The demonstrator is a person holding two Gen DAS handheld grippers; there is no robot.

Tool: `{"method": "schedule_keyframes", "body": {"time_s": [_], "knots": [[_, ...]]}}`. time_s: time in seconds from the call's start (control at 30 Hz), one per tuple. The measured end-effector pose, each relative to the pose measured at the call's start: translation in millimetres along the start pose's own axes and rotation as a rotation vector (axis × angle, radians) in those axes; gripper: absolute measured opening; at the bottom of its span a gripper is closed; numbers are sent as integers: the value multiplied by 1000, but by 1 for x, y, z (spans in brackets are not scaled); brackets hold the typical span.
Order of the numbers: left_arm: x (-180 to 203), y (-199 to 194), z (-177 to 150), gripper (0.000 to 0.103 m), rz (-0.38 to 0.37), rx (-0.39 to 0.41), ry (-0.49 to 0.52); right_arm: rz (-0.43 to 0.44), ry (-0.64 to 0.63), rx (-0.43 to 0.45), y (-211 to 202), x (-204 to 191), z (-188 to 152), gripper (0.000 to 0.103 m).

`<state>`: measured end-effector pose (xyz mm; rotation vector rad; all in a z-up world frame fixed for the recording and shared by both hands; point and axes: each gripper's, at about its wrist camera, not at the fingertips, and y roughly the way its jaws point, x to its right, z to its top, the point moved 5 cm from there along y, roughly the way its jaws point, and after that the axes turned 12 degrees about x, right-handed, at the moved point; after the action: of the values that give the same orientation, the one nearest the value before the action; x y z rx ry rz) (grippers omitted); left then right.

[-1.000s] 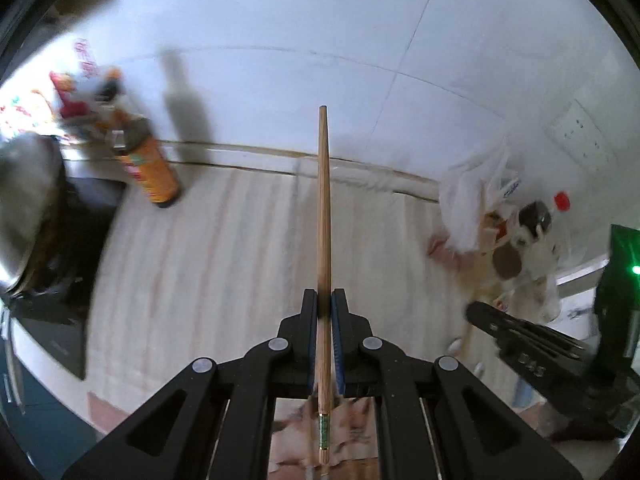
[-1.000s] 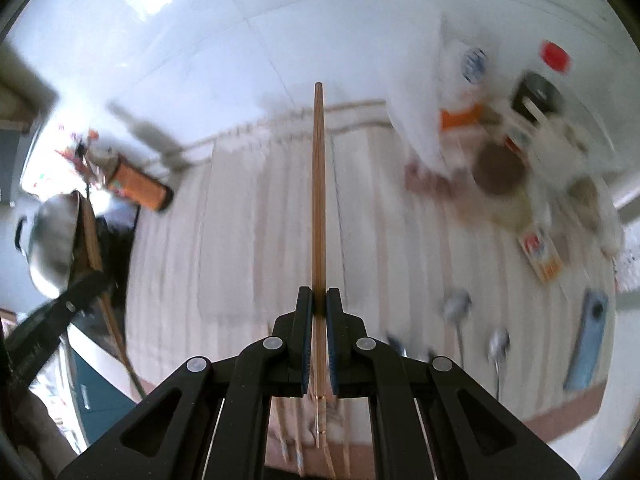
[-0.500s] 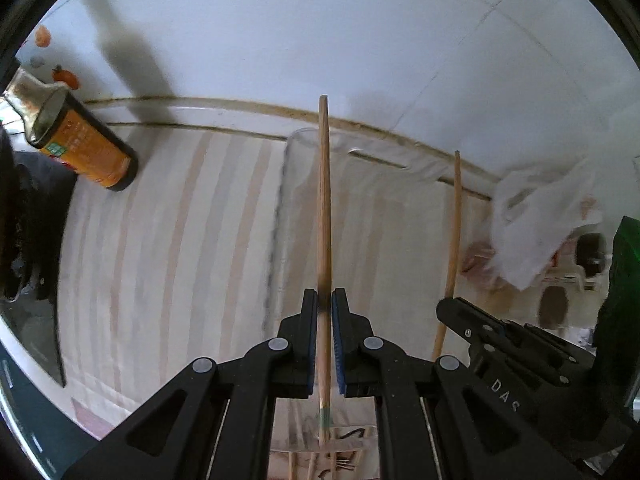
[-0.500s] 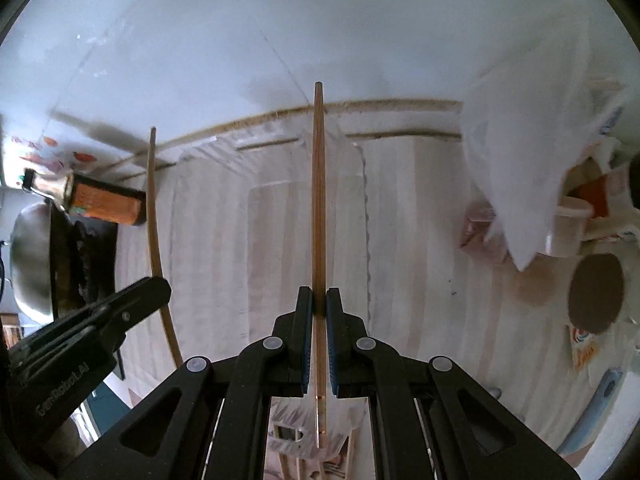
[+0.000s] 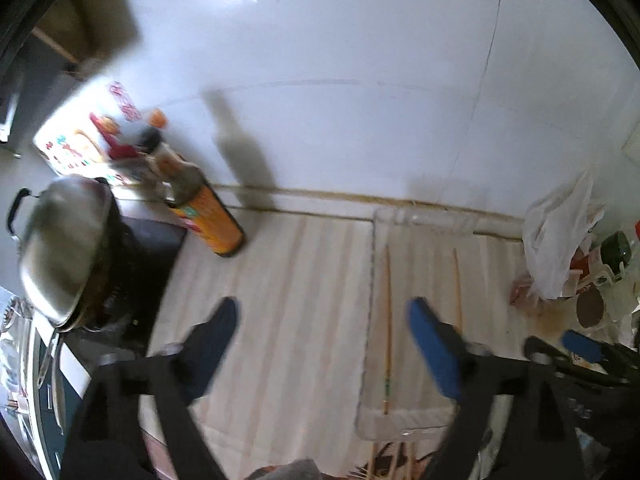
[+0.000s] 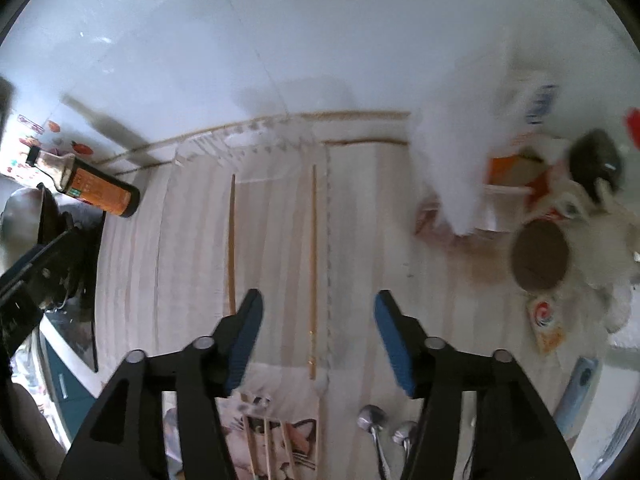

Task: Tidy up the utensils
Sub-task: 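Drop the chopsticks into the clear rack by opening both tools, then return both tools to the mat and grasp another chopstick each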

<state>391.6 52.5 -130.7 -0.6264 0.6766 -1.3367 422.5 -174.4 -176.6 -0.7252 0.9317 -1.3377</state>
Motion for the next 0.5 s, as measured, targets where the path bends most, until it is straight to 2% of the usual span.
{"method": "schedule_keyframes", "body": {"time_s": [0.03, 0.2, 0.37, 0.5], "knots": [[-4, -6, -2, 103, -3, 20, -2, -2, 3, 21, -7, 1, -2, 69], [-12, -27, -21, 103, 29, 55, 7, -29, 9, 117, -44, 5, -29, 76], [-8, -30, -57, 103, 41, 22, 16, -44, 37, 101, -53, 11, -68, 76], [-8, -23, -103, 103, 42, -64, 13, -58, 57, 40, -41, 18, -115, 75]]}}
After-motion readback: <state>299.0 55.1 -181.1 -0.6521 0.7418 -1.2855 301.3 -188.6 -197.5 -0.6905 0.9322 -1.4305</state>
